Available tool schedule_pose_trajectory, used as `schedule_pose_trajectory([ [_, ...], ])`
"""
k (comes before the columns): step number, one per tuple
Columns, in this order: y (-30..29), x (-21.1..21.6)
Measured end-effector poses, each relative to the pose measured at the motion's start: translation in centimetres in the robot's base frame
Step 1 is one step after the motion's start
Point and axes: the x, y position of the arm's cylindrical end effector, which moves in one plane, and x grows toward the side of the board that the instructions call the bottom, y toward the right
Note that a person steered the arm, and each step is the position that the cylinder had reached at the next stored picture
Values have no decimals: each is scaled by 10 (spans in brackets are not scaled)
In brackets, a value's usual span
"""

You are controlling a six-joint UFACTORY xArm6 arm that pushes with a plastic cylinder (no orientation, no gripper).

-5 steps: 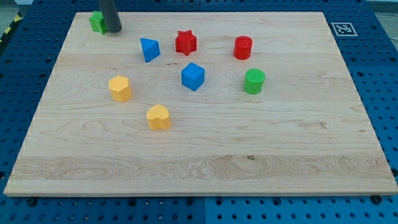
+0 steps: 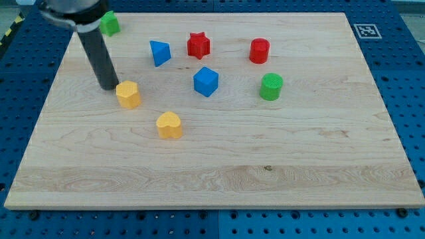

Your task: Move the yellow hexagon to the top side of the yellow heart

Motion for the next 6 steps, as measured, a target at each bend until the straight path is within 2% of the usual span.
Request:
schedule_pose_trajectory([
  [1,8,24],
  [6,98,37],
])
